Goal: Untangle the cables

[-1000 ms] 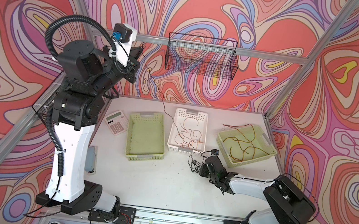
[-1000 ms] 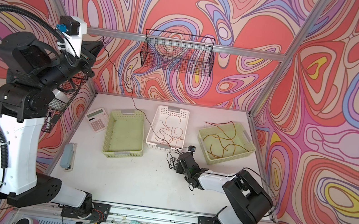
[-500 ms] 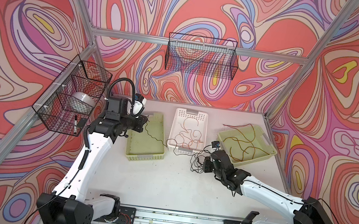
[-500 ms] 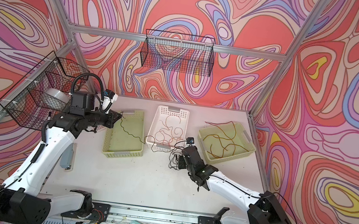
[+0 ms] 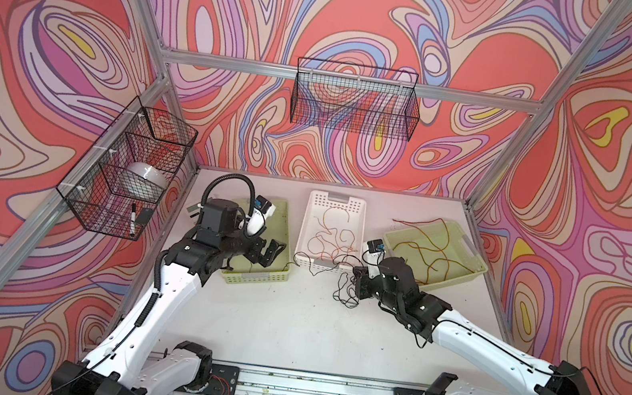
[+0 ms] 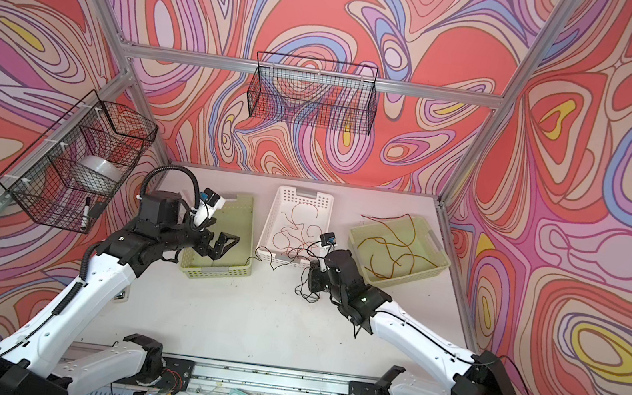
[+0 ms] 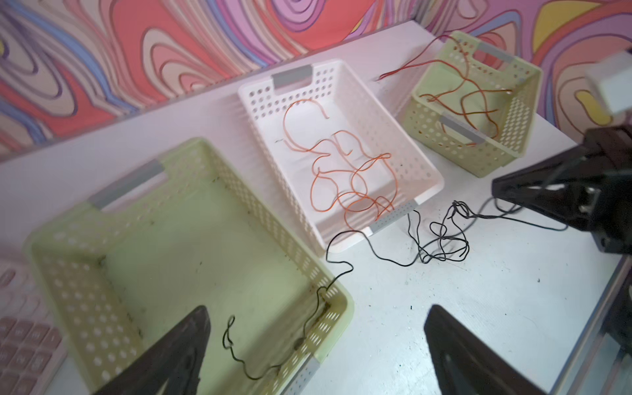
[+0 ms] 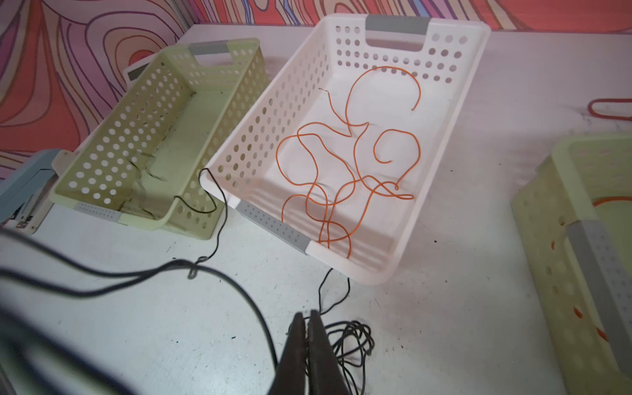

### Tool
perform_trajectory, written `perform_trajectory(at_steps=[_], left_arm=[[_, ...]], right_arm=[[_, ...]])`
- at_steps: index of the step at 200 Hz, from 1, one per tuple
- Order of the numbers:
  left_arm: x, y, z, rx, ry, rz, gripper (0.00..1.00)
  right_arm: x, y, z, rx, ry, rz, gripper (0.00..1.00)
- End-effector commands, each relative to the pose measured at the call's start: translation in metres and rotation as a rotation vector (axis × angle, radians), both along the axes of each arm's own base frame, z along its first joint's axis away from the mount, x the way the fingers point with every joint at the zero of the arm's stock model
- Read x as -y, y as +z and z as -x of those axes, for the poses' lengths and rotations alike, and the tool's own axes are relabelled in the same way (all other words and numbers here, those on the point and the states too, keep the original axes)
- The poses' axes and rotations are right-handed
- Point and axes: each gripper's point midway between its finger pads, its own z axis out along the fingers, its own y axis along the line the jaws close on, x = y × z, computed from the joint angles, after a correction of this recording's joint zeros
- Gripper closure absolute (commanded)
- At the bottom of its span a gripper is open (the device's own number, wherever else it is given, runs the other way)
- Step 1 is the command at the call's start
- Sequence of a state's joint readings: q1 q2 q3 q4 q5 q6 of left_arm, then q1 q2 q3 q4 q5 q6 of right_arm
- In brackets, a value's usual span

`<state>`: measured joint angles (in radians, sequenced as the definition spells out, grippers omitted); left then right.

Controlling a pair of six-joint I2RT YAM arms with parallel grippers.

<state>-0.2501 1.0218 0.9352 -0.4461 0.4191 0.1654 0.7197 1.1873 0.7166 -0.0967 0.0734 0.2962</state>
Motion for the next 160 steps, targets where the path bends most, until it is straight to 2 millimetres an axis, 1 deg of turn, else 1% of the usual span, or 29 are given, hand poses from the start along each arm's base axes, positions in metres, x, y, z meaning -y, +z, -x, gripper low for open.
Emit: perform_trajectory(at_steps=[1, 6, 11, 16, 24, 31, 37, 49, 59, 65, 66, 69, 73, 84, 93, 105, 110, 127, 133, 140, 145, 148, 149, 152, 154, 157, 160], left_arm=[[-0.002, -0.010, -0.007, 0.116, -0.013, -0.102, 0.00], [-0.011, -0.011, -0.013, 0.119, 0.035, -0.140, 0.00], [-0.016, -0.011, -0.016, 0.109, 0.050, -0.171, 0.00], [-0.014, -0.012, -0.014, 0.087, 0.020, -0.186, 0.00], [-0.003, -0.006, -0.008, 0.063, -0.057, -0.170, 0.02], [0.011, -0.001, -0.002, 0.054, -0.135, -0.122, 0.03], [0.022, 0.001, 0.002, 0.060, -0.190, -0.086, 0.01], [0.045, -0.002, 0.008, 0.087, -0.276, -0.037, 0.01], [0.068, -0.010, 0.016, 0.111, -0.350, -0.021, 0.02], [0.083, -0.018, 0.024, 0.110, -0.405, -0.022, 0.02], [0.084, -0.020, 0.024, 0.105, -0.406, -0.025, 0.02], [0.094, -0.020, 0.027, 0.127, -0.436, -0.023, 0.03], [0.103, -0.024, 0.029, 0.128, -0.460, -0.026, 0.03], [0.122, -0.036, 0.035, 0.107, -0.515, -0.024, 0.06], [0.135, -0.044, 0.036, 0.091, -0.540, -0.015, 0.09], [0.150, -0.056, 0.033, 0.085, -0.562, -0.015, 0.10], [0.155, -0.059, 0.029, 0.093, -0.559, -0.014, 0.11], [0.166, -0.072, 0.005, 0.127, -0.505, -0.013, 0.11], [0.168, -0.076, -0.006, 0.136, -0.466, -0.015, 0.13], [0.169, -0.078, -0.017, 0.147, -0.426, -0.017, 0.19], [0.169, -0.079, -0.022, 0.154, -0.417, -0.026, 0.30], [0.171, -0.077, -0.024, 0.158, -0.416, -0.028, 0.39], [0.171, -0.076, -0.024, 0.159, -0.414, -0.027, 0.41], [0.171, -0.074, -0.026, 0.162, -0.406, -0.026, 0.55], [0.171, -0.073, -0.027, 0.161, -0.401, -0.027, 0.60], [0.170, -0.069, -0.029, 0.166, -0.393, -0.028, 0.75], [0.169, -0.066, -0.029, 0.168, -0.389, -0.031, 0.85]], right_arm=[[-0.011, 0.007, 0.001, -0.001, 0.046, -0.026, 1.00], [-0.010, 0.008, 0.000, -0.002, 0.043, -0.028, 1.00], [-0.011, 0.009, 0.000, -0.003, 0.045, -0.030, 1.00], [-0.011, 0.009, 0.001, -0.003, 0.048, -0.035, 1.00], [-0.011, 0.012, 0.000, -0.001, 0.049, -0.047, 1.00], [-0.011, 0.015, -0.001, 0.002, 0.047, -0.057, 1.00], [-0.011, 0.016, -0.001, 0.002, 0.052, -0.066, 1.00], [-0.012, 0.019, -0.001, 0.004, 0.055, -0.081, 1.00], [-0.013, 0.021, -0.001, 0.002, 0.058, -0.092, 1.00], [-0.014, 0.023, -0.002, 0.005, 0.059, -0.100, 1.00], [-0.014, 0.023, -0.002, 0.004, 0.059, -0.102, 1.00], [-0.015, 0.024, -0.002, 0.005, 0.059, -0.106, 1.00], [-0.015, 0.024, -0.002, 0.004, 0.058, -0.109, 1.00], [-0.015, 0.025, -0.002, 0.000, 0.057, -0.114, 1.00], [-0.015, 0.026, -0.002, -0.001, 0.055, -0.119, 1.00], [-0.016, 0.029, -0.002, 0.002, 0.056, -0.130, 1.00], [-0.016, 0.030, -0.002, 0.002, 0.055, -0.135, 1.00], [-0.017, 0.035, -0.001, 0.008, 0.059, -0.154, 1.00], [-0.017, 0.036, -0.001, 0.012, 0.057, -0.162, 1.00], [-0.016, 0.037, -0.001, 0.013, 0.051, -0.167, 1.00], [-0.014, 0.037, -0.001, 0.014, 0.042, -0.166, 1.00], [-0.013, 0.036, -0.001, 0.011, 0.037, -0.163, 1.00], [-0.012, 0.035, -0.001, 0.010, 0.035, -0.163, 1.00], [-0.011, 0.034, -0.001, 0.007, 0.027, -0.159, 1.00], [-0.010, 0.033, -0.001, 0.006, 0.022, -0.155, 1.00], [-0.008, 0.031, -0.001, 0.001, 0.012, -0.153, 1.00], [-0.006, 0.029, -0.001, -0.005, 0.003, -0.150, 1.00]])
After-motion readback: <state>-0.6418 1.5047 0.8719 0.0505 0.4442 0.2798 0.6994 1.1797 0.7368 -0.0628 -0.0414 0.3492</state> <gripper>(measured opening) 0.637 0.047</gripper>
